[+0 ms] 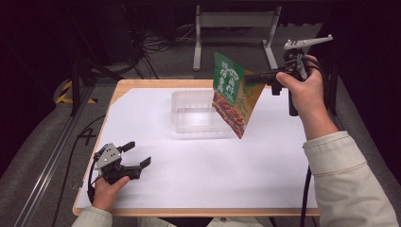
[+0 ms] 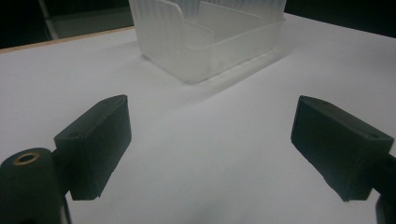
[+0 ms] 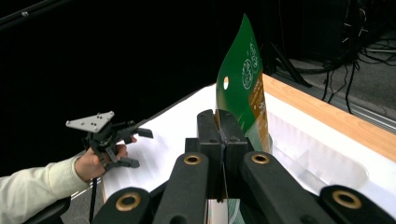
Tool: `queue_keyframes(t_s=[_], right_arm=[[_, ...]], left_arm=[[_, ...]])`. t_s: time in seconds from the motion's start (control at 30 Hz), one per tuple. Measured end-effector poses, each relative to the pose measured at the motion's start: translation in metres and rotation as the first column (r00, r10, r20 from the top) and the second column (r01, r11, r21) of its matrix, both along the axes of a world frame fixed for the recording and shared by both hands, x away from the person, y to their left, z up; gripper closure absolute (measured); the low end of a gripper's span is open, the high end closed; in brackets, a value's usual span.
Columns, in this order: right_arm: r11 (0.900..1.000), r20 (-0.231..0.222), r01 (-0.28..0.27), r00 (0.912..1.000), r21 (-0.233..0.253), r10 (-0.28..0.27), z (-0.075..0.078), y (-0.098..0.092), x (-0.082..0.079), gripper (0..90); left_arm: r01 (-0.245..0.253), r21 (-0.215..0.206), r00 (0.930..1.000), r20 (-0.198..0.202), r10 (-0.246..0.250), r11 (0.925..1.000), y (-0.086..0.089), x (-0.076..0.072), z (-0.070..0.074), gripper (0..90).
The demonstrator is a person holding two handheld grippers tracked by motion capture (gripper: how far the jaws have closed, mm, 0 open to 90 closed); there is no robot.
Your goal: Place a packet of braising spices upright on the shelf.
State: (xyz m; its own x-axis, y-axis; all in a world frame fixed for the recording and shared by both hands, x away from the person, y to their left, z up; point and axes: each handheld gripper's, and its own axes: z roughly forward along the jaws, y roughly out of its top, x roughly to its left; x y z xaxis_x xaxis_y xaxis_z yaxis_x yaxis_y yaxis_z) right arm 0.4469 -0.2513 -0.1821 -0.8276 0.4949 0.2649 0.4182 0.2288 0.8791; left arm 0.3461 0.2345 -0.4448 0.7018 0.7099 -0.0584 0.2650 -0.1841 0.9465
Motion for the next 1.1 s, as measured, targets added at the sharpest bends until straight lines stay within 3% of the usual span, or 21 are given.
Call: queue_keyframes(t_s=[0.5, 1.1], right_arm=[[1.0, 0.031, -0.018, 0.9994, -0.017, 0.019, 0.002, 0.041, 0.024, 90.0], [1.0, 0.03, 0.024, 0.9993, 0.017, -0.025, -0.019, 0.075, 0.052, 90.0]], left_arm=[[0.004, -0.006, 1.0, 0.008, -0.004, 1.0, 0.0, 0.0, 0.001, 13.0], [0.016, -0.01, 0.9998, 0.014, -0.015, 0.9998, -0.001, 0.001, 0.002, 13.0]])
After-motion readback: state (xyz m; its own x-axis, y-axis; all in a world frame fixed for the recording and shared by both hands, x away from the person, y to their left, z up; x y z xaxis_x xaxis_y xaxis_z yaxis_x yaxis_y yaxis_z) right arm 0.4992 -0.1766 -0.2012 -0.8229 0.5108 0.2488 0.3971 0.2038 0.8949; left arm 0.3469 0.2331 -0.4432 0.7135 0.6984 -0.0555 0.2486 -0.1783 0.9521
